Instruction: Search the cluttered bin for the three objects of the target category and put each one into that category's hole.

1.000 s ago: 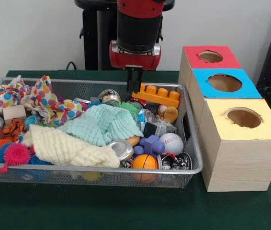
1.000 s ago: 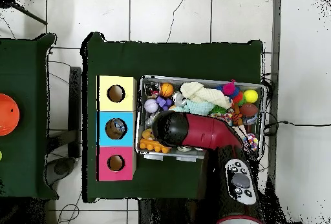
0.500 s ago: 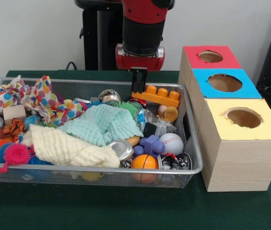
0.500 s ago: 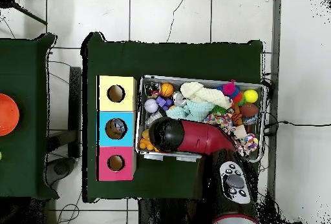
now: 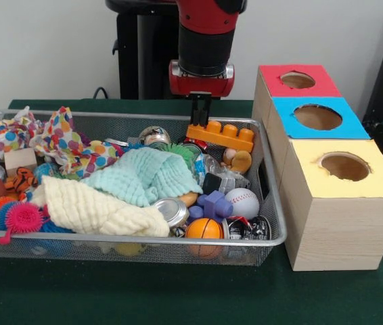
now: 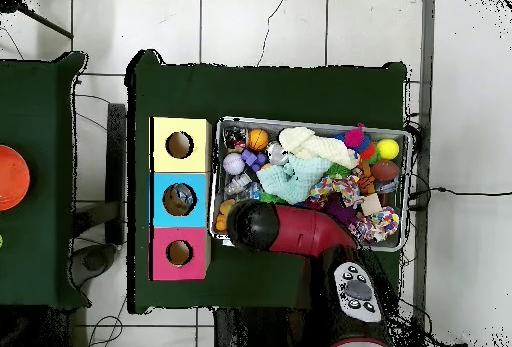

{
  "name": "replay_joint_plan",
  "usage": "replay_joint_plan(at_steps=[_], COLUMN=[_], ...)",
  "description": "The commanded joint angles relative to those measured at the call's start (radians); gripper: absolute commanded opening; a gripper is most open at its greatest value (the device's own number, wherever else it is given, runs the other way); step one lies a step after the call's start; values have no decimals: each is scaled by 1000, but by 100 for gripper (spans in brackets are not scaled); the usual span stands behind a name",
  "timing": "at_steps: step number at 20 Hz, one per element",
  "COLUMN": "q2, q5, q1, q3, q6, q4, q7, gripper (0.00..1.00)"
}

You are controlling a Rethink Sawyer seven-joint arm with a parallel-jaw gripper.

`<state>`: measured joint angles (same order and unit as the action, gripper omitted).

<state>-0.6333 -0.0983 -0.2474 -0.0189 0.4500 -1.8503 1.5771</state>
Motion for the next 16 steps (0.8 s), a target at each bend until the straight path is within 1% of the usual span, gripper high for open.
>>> replay_joint_plan(at_steps=[1, 5, 8, 10, 16], q2=[38, 89, 133, 166, 214], q5=[-35, -26, -19, -16, -20], q1=[49, 51, 81, 92, 111], q3=[-2, 35, 25, 23, 17], q6=[-109, -49, -1, 7, -20], q4=[-55, 40, 127, 171, 220], q7=[177, 110, 101, 97, 96], gripper=[0, 0, 0, 0, 0])
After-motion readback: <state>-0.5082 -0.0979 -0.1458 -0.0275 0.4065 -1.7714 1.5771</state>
